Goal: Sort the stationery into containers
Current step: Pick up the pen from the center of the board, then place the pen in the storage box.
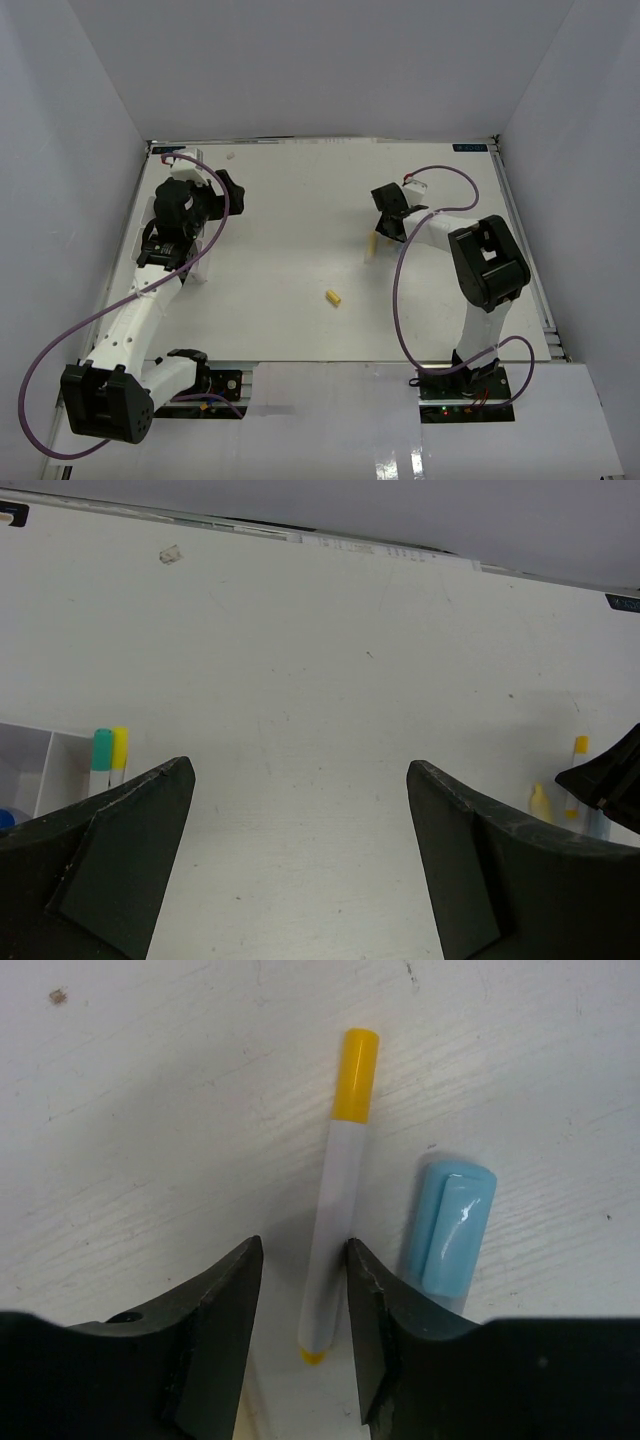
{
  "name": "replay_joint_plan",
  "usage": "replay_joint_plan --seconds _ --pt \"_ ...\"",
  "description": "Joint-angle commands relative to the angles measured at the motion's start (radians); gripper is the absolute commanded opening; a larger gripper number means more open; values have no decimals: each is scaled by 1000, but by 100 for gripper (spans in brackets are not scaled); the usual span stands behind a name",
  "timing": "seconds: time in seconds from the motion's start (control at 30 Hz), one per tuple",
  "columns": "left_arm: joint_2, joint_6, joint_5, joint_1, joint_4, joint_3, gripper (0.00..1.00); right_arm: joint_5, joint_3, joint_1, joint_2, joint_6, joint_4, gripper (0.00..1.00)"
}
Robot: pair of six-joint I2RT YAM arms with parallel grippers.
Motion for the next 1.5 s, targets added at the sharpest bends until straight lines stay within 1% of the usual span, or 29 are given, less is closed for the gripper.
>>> replay_joint_plan --seconds 0.0,0.03,0.07,0.1,0.13,0.27,0.3,0.33,0.37,0.4,0.47,0.5,0.53,0.57,0.63,0.7,0.77,0.8,0.83,0.93,1.0,1.17,1.3,1.33,1.43,1.47 --pt "-6 -2 22 -3 -3 -1 98 29 49 -7 52 23 -30 44" --pt "-6 -2 22 -4 -3 -1 98 34 50 -9 55 22 -32 41" --pt "-6 -3 25 -3 -5 -1 98 34 58 -7 60 16 -32 36" --pt "-5 -5 29 -3 -5 -1 98 37 61 -9 61 10 -33 34" --pt "-6 -7 37 -4 -3 -1 98 37 72 -7 64 -9 -32 29" --pt "-3 -19 130 -4 -2 7 98 39 108 -9 52 -78 -42 11" --pt "8 -34 190 -4 -11 16 98 40 113 -7 45 -95 -44 8" --pt "17 -46 222 -4 -19 24 98 42 118 -7 22 -112 -42 8" --pt "44 -71 302 -4 -45 34 98 42 122 -9 9 -150 -39 8" --pt "58 -86 347 -4 -59 48 98 40 119 -6 -9 -176 -30 8" --pt "83 -123 436 -4 -85 88 98 4 99 2 -79 -237 36 8" --pt "100 -146 478 -4 -85 96 98 -13 63 16 -110 -301 66 8" --pt "106 -198 547 -6 -86 103 98 -59 38 25 -174 -335 101 8" --pt "109 -224 572 -9 -83 105 98 -81 12 36 -208 -365 176 8" --pt "117 -284 614 -27 -85 107 98 -162 -61 72 -308 -435 235 8" --pt "117 -327 615 -58 -80 107 98 -199 -105 121 -372 -469 311 8" --pt "110 -373 585 -92 -66 107 98 -268 -172 160 -463 -523 371 8" --pt "109 -387 570 -124 -60 108 98 -332 -197 198 -494 -541 440 8" --pt "109 -404 556 -139 -54 110 98 -357 -239 215 -542 -559 473 9" --pt "106 -461 507 -195 -13 114 98 -453 -304 272 -618 -569 575 10" --pt "109 -476 456 -236 -7 126 98 -496 -332 313 -661 -584 641 11" --pt "114 -508 387 -290 10 137 97 -524 -370 373 -707 -604 698 12" --pt "129 -516 344 -334 16 145 90 -566 -382 393 -712 -604 717 12" --pt "136 -517 330 -340 17 149 86 -572 -384 396 -712 -601 723 13" --pt "153 -513 301 -373 21 162 78 -583 -396 404 -712 -583 748 13" --pt "156 -508 290 -385 21 165 72 -586 -398 407 -710 -581 751 13"
